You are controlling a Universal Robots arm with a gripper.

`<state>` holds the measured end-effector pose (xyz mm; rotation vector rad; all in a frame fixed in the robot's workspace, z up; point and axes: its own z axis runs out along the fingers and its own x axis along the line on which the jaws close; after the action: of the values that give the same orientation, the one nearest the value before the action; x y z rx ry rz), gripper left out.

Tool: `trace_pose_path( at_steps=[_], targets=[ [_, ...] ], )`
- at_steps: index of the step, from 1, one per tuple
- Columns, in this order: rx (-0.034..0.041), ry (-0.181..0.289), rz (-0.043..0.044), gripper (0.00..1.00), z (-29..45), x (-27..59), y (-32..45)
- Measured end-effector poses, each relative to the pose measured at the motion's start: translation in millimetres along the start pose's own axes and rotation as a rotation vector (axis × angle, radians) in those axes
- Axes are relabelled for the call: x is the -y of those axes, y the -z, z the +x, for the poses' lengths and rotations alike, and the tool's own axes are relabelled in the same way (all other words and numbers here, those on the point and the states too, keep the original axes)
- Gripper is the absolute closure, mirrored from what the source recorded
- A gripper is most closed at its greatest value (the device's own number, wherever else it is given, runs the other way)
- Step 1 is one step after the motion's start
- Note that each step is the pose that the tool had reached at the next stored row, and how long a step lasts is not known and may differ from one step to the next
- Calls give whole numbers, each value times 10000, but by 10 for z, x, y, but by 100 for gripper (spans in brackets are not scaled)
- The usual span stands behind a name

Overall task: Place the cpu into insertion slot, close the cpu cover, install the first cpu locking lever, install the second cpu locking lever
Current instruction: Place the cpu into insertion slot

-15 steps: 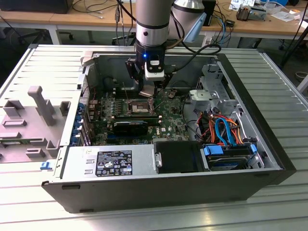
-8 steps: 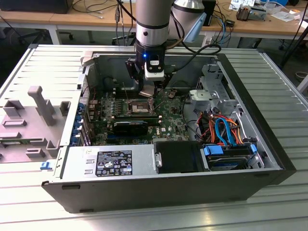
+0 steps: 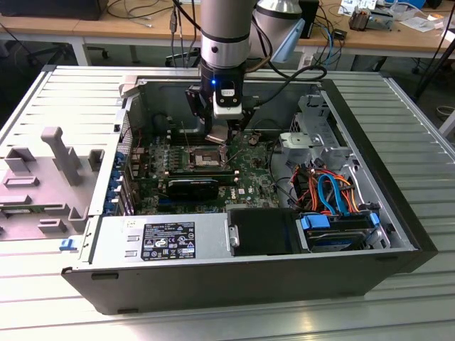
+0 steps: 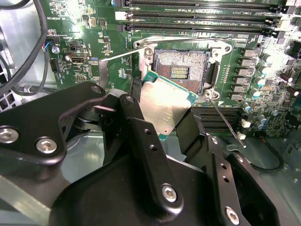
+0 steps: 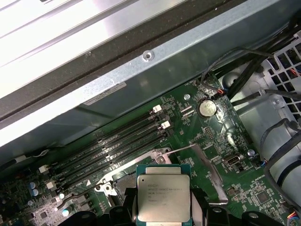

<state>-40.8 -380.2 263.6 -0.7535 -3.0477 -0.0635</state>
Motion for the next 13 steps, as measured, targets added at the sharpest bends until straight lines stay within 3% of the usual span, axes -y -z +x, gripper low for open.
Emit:
trace_pose_path(
  at_steps=[13],
  targets=[
    [7, -161, 0, 46, 0, 0, 0]
  ],
)
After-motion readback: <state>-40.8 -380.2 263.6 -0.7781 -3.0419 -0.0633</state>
